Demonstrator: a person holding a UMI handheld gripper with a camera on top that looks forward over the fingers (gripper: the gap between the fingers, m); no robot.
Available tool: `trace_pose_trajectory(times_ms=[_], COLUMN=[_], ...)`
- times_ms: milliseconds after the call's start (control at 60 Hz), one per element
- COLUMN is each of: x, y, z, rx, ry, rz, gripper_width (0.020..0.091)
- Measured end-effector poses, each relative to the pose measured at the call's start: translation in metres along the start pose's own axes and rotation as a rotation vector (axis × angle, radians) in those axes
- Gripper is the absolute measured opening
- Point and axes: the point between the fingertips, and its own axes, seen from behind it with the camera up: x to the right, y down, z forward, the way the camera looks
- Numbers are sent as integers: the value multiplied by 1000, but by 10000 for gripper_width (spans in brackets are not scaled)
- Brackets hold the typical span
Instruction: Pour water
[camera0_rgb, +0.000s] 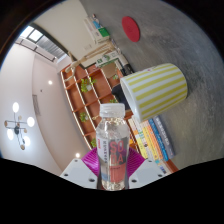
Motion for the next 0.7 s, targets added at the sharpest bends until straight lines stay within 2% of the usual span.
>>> trace_pose_trajectory(times_ms=[150, 417, 567, 583, 633, 700], x=[-10, -4, -23, -32, -39, -58], y=[1, 3, 26, 37, 28, 9], z=[5, -1, 3, -14, 0, 8], rx=[-13, -19, -91, -97, -114, -100], ry=[-35, 8, 30, 26, 33, 42], rz=[164, 121, -183, -225, -412, -672], gripper_width=[354, 355, 354, 354, 355, 354])
